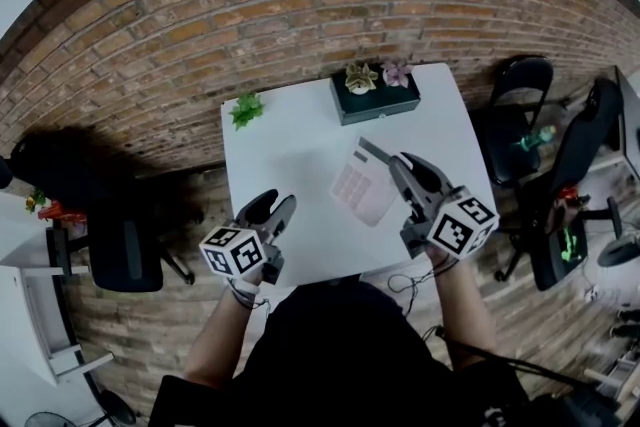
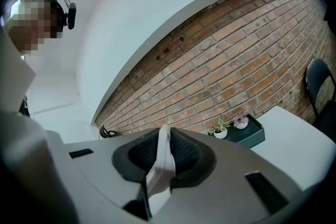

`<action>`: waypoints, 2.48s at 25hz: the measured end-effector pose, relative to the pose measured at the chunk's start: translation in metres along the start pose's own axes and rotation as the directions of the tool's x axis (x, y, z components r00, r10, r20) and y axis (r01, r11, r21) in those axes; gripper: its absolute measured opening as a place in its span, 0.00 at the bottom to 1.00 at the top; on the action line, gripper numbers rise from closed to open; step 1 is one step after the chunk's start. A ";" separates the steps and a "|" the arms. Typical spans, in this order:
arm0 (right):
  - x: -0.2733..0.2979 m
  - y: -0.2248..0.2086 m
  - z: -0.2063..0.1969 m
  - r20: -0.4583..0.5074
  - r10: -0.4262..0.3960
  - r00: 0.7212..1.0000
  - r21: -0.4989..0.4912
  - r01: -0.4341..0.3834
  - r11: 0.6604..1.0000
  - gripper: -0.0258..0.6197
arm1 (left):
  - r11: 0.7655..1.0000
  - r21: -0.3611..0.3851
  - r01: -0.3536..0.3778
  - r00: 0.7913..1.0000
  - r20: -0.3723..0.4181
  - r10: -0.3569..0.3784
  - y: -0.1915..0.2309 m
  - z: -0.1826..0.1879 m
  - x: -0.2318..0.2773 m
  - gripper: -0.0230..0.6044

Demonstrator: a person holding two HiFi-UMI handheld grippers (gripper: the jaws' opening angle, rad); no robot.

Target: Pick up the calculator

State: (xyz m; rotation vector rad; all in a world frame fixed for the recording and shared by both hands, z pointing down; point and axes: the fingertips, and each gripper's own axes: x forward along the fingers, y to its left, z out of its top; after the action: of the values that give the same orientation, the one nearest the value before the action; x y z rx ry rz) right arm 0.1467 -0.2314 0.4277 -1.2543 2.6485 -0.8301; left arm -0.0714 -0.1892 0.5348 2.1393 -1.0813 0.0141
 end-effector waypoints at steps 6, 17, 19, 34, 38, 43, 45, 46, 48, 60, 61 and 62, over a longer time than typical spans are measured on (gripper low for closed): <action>-0.003 0.002 0.000 0.014 0.007 1.000 0.026 -0.007 1.000 0.13 | 1.000 -0.011 0.005 1.000 -0.005 -0.005 -0.002 -0.002 0.002 0.36; -0.011 -0.001 0.007 0.034 -0.003 0.999 0.009 0.003 1.000 0.13 | 1.000 0.029 0.007 1.000 0.015 -0.008 -0.008 0.010 -0.002 0.36; -0.013 -0.001 0.010 0.040 -0.003 0.999 0.005 0.002 1.000 0.13 | 0.999 0.041 0.000 1.000 0.023 -0.001 -0.008 0.016 -0.004 0.36; -0.025 0.003 0.020 0.068 -0.013 0.998 -0.007 0.013 1.000 0.13 | 0.999 0.047 -0.022 0.998 0.060 0.019 -0.001 0.033 -0.014 0.36; -0.026 0.004 0.022 0.070 -0.015 0.997 -0.009 0.016 1.000 0.13 | 0.999 0.050 -0.014 0.999 0.050 0.011 -0.005 0.031 -0.012 0.36; -0.028 0.005 0.021 0.070 -0.013 0.997 -0.014 0.014 1.000 0.13 | 0.999 0.050 -0.006 0.999 0.044 0.003 -0.007 0.027 -0.010 0.36; -0.028 0.006 0.021 0.070 -0.014 0.997 -0.014 0.015 1.000 0.13 | 0.999 0.050 -0.009 0.999 0.042 0.006 -0.006 0.027 -0.011 0.36; -0.028 0.006 0.021 0.070 -0.015 0.997 -0.015 0.016 1.000 0.13 | 0.999 0.050 -0.009 0.999 0.041 0.007 -0.005 0.027 -0.012 0.36; -0.029 0.007 0.021 0.068 -0.017 0.998 -0.016 0.018 1.000 0.13 | 0.999 0.051 -0.008 0.999 0.038 0.006 -0.005 0.027 -0.012 0.36; -0.028 0.009 0.021 0.060 -0.018 0.998 -0.027 0.020 0.999 0.13 | 0.999 0.045 -0.005 0.999 0.034 0.004 -0.003 0.027 -0.012 0.36; -0.028 0.009 0.021 0.061 -0.019 0.998 -0.027 0.021 0.999 0.13 | 0.999 0.044 -0.004 0.999 0.035 0.003 -0.002 0.027 -0.012 0.36; -0.028 0.009 0.021 0.061 -0.020 0.998 -0.027 0.022 0.999 0.13 | 0.999 0.044 -0.004 0.999 0.035 0.002 -0.002 0.027 -0.012 0.36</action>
State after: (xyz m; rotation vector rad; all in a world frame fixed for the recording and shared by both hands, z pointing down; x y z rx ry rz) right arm 0.1650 -0.2149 0.4016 -1.2942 2.6129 -0.7480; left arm -0.0856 -0.1967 0.5098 2.1842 -1.1141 0.0016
